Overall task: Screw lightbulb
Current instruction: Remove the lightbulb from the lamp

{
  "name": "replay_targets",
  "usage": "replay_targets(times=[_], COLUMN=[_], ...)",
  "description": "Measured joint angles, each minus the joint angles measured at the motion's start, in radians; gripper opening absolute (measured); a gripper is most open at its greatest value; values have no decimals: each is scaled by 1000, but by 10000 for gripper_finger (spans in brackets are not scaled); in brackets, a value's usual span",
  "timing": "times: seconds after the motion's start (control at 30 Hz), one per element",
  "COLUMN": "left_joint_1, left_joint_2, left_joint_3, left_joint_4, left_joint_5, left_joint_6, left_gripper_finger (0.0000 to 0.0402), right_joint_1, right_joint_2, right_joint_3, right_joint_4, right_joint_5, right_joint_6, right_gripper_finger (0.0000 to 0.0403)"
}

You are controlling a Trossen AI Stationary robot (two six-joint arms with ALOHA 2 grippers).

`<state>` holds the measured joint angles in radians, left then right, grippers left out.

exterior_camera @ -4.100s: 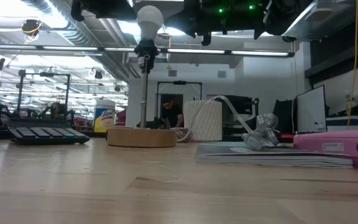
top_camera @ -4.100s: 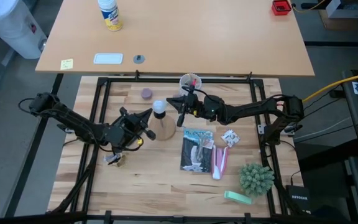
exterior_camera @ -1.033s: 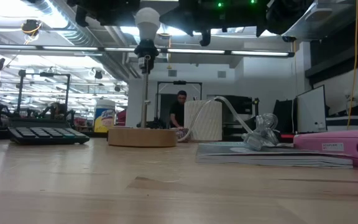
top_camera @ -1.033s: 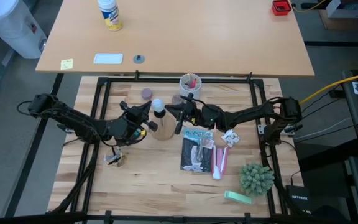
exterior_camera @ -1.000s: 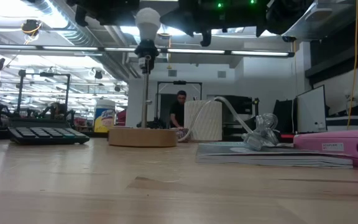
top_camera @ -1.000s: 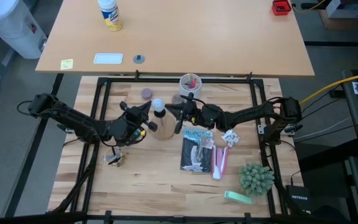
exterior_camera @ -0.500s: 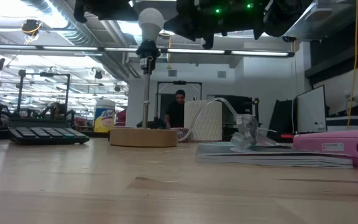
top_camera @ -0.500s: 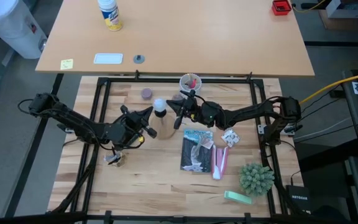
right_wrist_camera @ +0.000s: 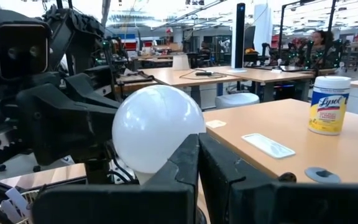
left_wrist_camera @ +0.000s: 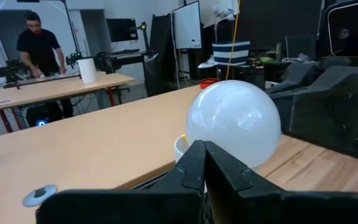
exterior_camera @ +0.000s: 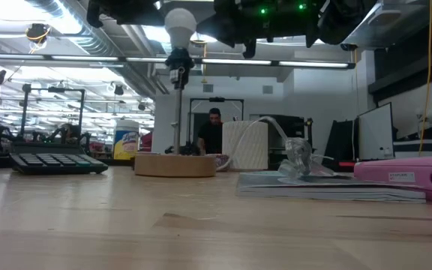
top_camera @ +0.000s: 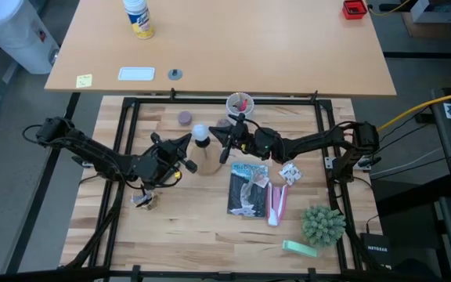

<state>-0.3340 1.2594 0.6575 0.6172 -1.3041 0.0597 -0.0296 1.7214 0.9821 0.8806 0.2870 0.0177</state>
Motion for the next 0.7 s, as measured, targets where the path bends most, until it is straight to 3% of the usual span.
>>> replay_targets(times=[0.7], left_joint_1=[1], left_joint_2=[0], left_joint_3=[0], left_joint_4=[30], left_joint_5=[4], left_joint_6=[27], left_gripper_finger=[1], right_joint_1=[2], right_joint_2=[0], right_joint_3=[0], right_joint_4=[19], right_joint_5=[-10], right_joint_6=[-8], right_gripper_finger=[17])
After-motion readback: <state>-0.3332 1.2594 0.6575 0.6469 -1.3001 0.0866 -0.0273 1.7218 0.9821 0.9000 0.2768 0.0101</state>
